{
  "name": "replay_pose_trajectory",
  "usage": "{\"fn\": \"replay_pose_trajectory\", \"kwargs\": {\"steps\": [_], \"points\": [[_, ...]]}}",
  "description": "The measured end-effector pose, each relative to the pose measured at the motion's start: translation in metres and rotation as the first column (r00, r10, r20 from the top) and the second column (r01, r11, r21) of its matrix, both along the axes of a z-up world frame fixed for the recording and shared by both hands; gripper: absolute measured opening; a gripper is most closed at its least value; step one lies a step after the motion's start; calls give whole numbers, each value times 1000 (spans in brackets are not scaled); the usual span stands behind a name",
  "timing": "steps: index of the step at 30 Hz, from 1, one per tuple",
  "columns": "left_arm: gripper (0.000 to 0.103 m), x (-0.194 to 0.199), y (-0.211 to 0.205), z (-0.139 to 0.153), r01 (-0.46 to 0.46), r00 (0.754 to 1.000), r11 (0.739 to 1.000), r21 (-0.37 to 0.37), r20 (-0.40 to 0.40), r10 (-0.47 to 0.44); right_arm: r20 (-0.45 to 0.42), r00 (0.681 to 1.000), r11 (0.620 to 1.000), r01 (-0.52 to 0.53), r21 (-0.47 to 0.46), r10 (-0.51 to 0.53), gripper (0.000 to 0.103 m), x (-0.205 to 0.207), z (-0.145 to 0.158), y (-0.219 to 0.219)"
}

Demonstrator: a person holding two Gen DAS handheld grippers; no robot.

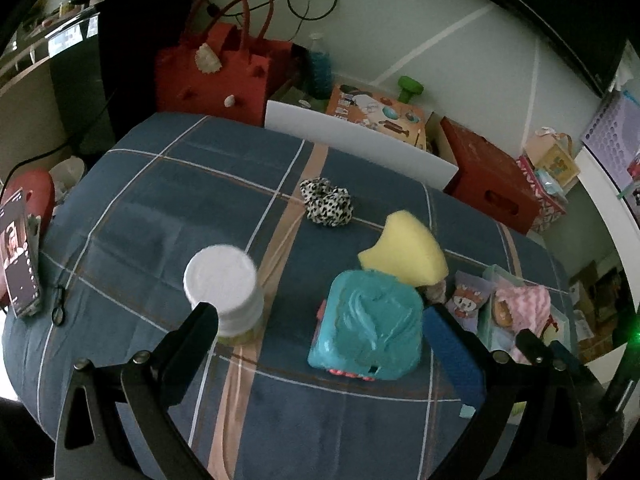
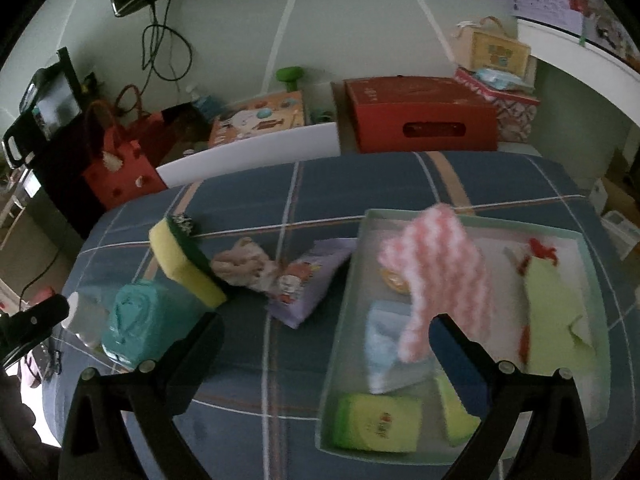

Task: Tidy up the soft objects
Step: 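Move both tools from the tray back to the pile of items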

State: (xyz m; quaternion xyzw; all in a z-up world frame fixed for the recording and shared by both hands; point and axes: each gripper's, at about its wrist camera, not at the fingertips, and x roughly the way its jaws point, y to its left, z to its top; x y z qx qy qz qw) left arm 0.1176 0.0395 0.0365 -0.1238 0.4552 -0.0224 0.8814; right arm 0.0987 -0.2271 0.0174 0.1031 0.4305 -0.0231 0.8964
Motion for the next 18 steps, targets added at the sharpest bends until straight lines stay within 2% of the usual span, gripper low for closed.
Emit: {"fn": "replay_pose_trajectory", "kwargs": {"steps": [8, 11, 18], "points": [[102, 32, -15, 14, 31, 999, 999, -13, -12, -31, -24, 999, 1000, 26, 0, -26, 103, 27, 7, 3], [102, 49, -27, 14, 52, 998, 998, -18, -29, -53, -50, 997, 998, 55, -8, -56, 103, 37, 5, -1], [102, 75, -58, 2, 100, 993, 995, -5, -58, -100, -68, 997, 998, 43, 35, -40, 102, 52, -8, -6]]}}
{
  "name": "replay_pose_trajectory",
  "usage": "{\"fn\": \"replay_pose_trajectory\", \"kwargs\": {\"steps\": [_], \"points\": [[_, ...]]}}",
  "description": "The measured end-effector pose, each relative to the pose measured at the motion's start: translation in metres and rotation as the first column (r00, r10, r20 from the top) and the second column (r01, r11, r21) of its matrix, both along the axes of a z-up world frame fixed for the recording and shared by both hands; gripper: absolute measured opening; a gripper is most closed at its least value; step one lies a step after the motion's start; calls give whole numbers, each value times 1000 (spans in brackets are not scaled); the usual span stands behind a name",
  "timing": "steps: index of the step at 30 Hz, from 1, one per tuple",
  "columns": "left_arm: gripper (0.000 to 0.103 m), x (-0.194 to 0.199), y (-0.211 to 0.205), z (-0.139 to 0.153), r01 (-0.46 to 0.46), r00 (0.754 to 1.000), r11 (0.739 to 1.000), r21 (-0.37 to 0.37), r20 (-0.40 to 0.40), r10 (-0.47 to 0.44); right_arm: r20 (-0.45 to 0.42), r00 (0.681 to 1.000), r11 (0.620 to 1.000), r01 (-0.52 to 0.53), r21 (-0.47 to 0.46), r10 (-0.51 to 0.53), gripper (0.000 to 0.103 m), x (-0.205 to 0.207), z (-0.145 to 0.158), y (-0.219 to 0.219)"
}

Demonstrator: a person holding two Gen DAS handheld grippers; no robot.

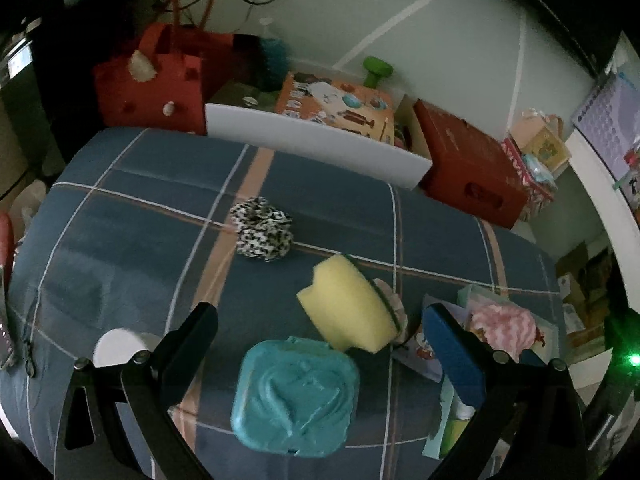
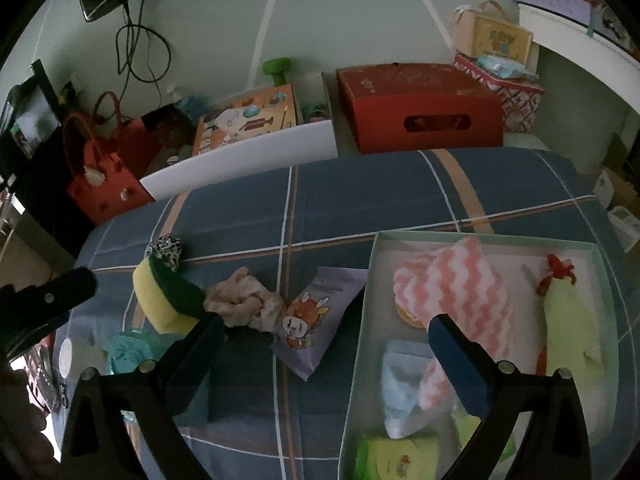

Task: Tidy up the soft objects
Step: 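Move both tools from the tray back to the pile of items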

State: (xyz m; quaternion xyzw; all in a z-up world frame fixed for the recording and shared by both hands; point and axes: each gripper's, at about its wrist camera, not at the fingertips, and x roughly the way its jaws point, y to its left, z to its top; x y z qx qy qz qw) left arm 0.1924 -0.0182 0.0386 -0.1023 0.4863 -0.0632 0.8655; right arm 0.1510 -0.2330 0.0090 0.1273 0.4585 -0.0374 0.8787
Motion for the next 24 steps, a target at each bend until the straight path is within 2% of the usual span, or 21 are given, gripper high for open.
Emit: {"fn": "replay_pose_trajectory", "kwargs": {"steps": [2, 4, 8, 12, 21, 24], "points": [[102, 4, -5, -8, 9, 1000, 1000, 6, -11, -9, -7, 1000, 1000, 3, 29, -3, 99, 2, -9, -3], [102, 9, -9, -14, 13, 999, 1000, 11, -31, -13, -22, 1000, 999, 13, 46, -12, 88, 5, -16, -5], [102, 14, -13, -18, 14, 999, 1000, 21, -33, -13, -25, 1000, 998, -1, 62, 2, 83, 7, -24, -2], [102, 17, -17, -18, 12, 1000, 999, 29, -19, -12, -45, 999, 997, -24, 70, 27, 75, 8, -33, 4], [101, 26, -29, -33, 25, 999, 998, 57, -43, -22, -84, 995, 996, -41, 81, 48, 71, 12, -47, 9], [94, 29, -29, -40, 25, 998, 998, 58, -61, -21, -88, 995, 996, -46, 79, 53, 71, 13, -50, 10]]}}
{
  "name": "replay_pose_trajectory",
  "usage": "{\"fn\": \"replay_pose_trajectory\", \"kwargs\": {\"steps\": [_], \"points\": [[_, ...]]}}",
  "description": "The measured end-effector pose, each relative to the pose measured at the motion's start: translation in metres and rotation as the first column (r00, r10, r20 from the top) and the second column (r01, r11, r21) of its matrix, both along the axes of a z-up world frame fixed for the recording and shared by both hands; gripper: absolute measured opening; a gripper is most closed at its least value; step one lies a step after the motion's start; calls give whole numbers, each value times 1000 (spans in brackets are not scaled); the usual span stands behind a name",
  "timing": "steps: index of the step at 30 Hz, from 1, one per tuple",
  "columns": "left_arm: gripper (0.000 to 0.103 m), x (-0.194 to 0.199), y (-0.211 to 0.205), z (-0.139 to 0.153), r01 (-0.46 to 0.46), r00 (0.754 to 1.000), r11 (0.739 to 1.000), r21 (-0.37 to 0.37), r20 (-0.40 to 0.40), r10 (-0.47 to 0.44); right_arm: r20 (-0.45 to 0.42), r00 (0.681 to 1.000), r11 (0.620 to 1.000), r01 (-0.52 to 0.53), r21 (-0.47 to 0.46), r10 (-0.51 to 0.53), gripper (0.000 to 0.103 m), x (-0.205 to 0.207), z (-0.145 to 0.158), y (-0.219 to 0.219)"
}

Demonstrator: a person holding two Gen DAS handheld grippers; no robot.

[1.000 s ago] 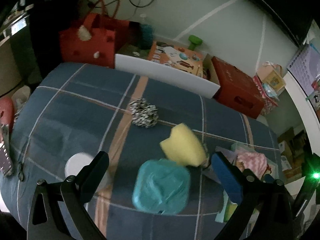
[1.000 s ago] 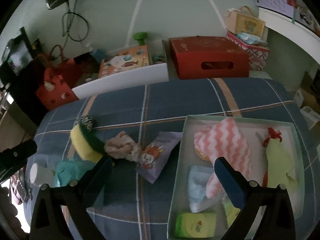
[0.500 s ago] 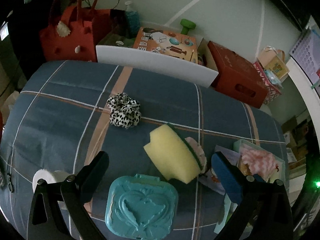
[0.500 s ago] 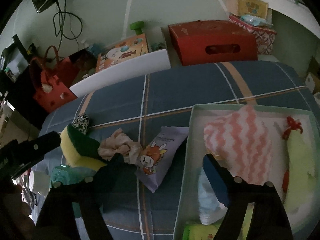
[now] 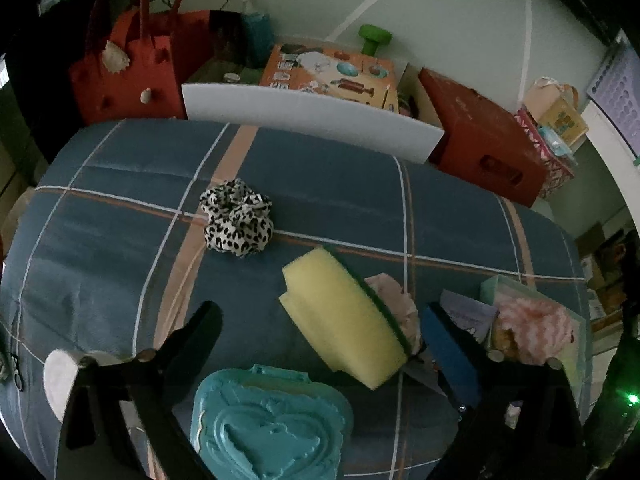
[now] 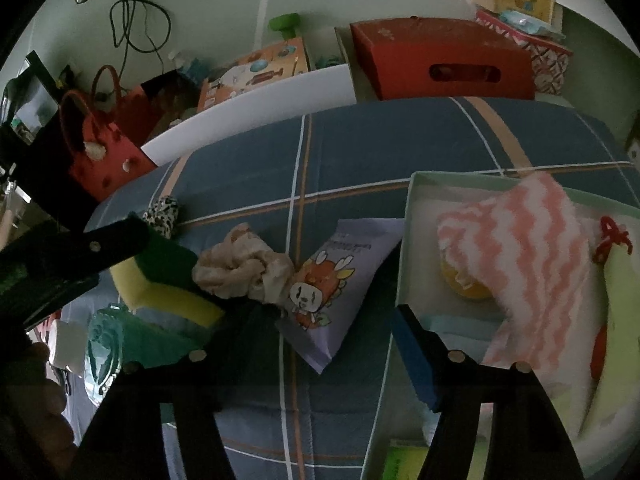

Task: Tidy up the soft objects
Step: 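Move both tools from the tray back to the pile of items, then grasp the yellow-green sponge with the left tool while the right tool grasps the purple rabbit packet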

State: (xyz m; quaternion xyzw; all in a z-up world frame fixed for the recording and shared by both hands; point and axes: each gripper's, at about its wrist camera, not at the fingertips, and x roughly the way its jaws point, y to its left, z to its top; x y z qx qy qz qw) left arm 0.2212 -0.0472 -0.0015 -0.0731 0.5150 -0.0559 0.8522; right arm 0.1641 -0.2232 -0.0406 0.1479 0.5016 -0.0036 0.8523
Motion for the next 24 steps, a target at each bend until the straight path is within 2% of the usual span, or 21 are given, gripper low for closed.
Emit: {"fn": "replay_pose_trajectory", "kwargs": {"steps": [3, 6, 8, 11, 16, 21, 24], "points": [[87, 2, 1, -6, -1, 1000, 1000, -10, -22, 1, 4, 1000, 1000, -1, 3, 1, 70, 0, 0, -1], [80, 2, 3, -7, -6, 1000, 1000, -16, -19, 6, 5, 1000, 1000, 0, 0, 0, 62, 0, 1, -3], [72, 2, 4, -8, -7, 1000, 1000, -23, -19, 7, 6, 1000, 1000, -1, 5, 1, 62, 0, 1, -3], [67, 2, 7, -11, -19, 999, 1000, -25, -33, 18, 9, 1000, 1000, -10, 18, 10, 59, -1, 2, -3], [61, 2, 15, -11, -31, 999, 998, -63, -34, 29, -1, 1000, 999, -28, 24, 28, 56, 1, -3, 2], [60, 3, 16, -13, -25, 999, 996, -90, -45, 21, -23, 999, 999, -26, 27, 27, 57, 5, -13, 1], [55, 2, 14, -12, -19, 999, 995, -99, -41, 15, -14, 999, 999, -41, 21, 41, 57, 8, -15, 5]]}}
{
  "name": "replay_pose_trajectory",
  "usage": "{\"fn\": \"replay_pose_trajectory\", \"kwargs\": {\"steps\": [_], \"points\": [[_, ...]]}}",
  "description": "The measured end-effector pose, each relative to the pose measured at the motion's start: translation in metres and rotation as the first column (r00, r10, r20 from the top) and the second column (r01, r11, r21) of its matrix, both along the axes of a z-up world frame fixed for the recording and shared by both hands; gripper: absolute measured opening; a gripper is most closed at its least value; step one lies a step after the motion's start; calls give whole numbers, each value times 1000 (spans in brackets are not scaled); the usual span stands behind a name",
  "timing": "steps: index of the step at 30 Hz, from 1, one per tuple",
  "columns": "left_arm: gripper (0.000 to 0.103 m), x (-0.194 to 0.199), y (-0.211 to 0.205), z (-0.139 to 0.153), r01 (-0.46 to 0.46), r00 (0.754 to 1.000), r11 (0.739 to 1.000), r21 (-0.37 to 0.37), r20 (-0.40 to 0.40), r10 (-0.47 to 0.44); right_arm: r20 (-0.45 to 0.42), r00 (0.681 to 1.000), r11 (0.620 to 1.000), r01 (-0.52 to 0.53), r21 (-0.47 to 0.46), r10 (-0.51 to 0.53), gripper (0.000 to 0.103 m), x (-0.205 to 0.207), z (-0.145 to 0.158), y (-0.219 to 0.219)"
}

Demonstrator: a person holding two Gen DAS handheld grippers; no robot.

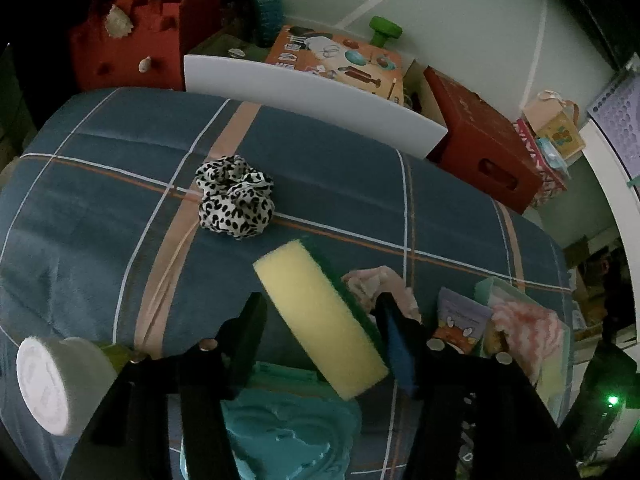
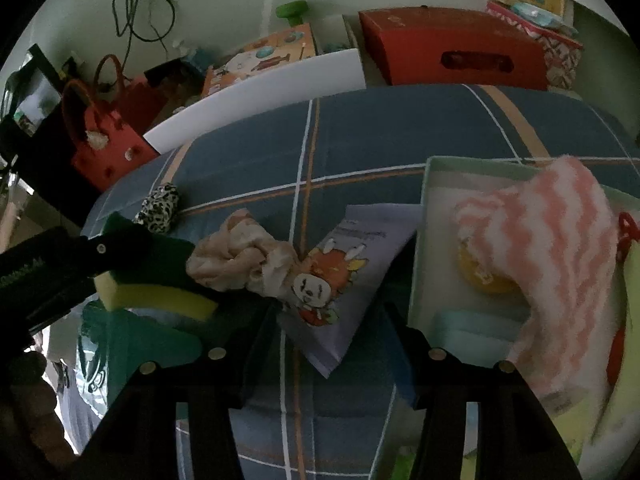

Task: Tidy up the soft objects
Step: 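Grasp the yellow-green sponge with the left tool while the right tool grasps the purple rabbit packet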

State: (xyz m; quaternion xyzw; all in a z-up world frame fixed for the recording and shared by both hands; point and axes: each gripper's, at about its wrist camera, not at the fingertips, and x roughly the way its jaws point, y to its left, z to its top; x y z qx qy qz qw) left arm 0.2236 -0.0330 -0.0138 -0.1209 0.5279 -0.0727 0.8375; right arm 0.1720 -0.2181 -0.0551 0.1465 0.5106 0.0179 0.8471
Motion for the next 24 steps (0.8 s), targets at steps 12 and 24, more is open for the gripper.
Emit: {"fn": "replay_pose_trajectory", "kwargs": {"steps": [12, 24], "points": [[52, 0, 0, 0, 4, 1000, 1000, -8, -1, -4, -5, 1000, 1000, 5, 5, -5, 57, 6, -11, 5], [49, -1, -2, 0, 8, 1000, 1000, 0, 4, -8, 4, 999, 999, 36, 23, -36, 38, 6, -13, -2]]}}
